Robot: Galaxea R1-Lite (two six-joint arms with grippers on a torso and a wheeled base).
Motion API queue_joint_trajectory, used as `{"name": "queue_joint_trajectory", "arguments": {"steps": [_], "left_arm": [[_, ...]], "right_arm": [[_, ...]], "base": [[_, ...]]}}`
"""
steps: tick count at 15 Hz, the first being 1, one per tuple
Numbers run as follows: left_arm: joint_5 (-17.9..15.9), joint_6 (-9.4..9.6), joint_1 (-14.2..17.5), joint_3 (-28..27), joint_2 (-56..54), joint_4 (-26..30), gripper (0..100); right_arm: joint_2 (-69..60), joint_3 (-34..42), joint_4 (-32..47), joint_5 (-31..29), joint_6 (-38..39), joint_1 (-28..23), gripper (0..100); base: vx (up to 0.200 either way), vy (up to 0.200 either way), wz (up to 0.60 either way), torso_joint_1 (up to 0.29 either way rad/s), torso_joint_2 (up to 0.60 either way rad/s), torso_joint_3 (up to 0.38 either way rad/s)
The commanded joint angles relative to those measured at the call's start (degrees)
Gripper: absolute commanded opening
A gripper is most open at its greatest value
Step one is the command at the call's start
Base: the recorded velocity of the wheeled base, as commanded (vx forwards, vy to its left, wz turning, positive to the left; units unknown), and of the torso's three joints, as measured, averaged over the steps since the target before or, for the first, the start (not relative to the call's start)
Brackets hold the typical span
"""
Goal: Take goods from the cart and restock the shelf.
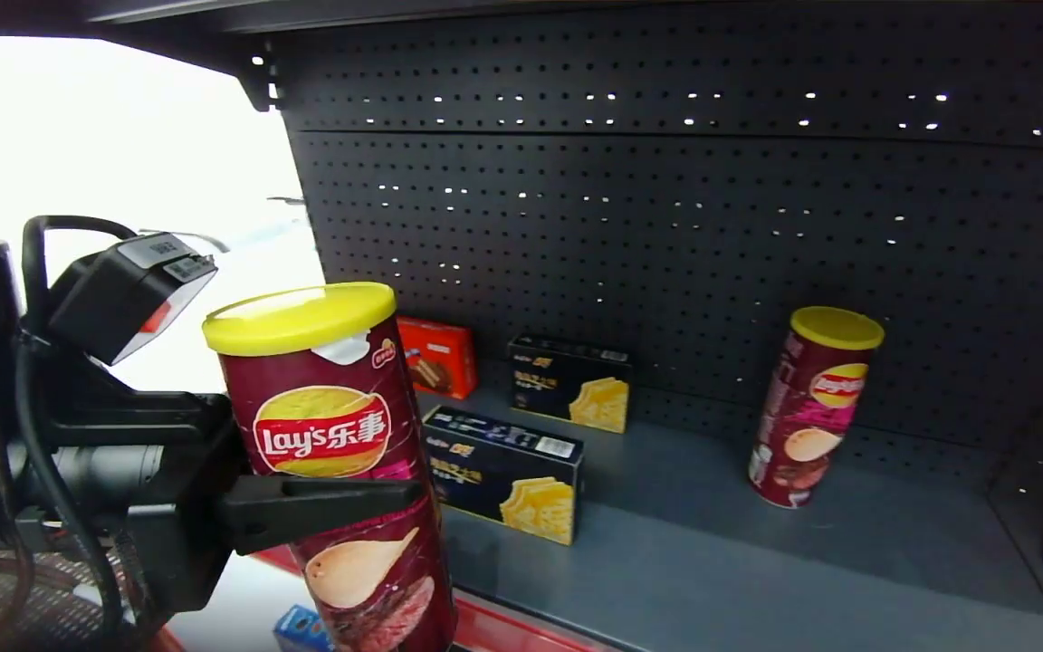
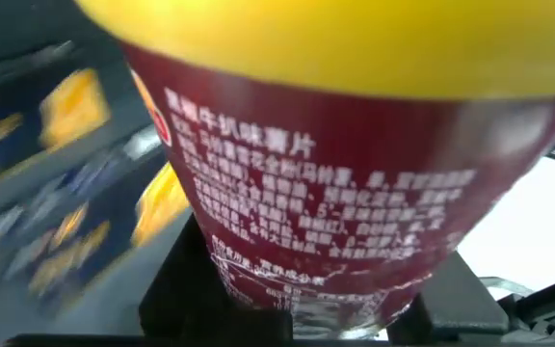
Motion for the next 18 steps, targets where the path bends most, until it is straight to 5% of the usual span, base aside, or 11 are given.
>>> {"name": "queue_joint_trajectory", "arguments": {"steps": [1, 18], "left_arm": [[0.0, -0.02, -0.03, -0.03, 0.55, -0.03, 0], [0.08, 0.07, 0.15, 0.06, 0.55, -0.03, 0]], "right_arm": [[0.0, 0.0, -0.02, 0.01, -0.04, 0.0, 100], [0.0, 0.0, -0.02, 0.01, -0.04, 0.0, 100]], "base": [[0.0, 0.0, -0.6, -0.002, 0.0, -0.002], [0.0, 0.0, -0.11, 0.0, 0.0, 0.0]]}}
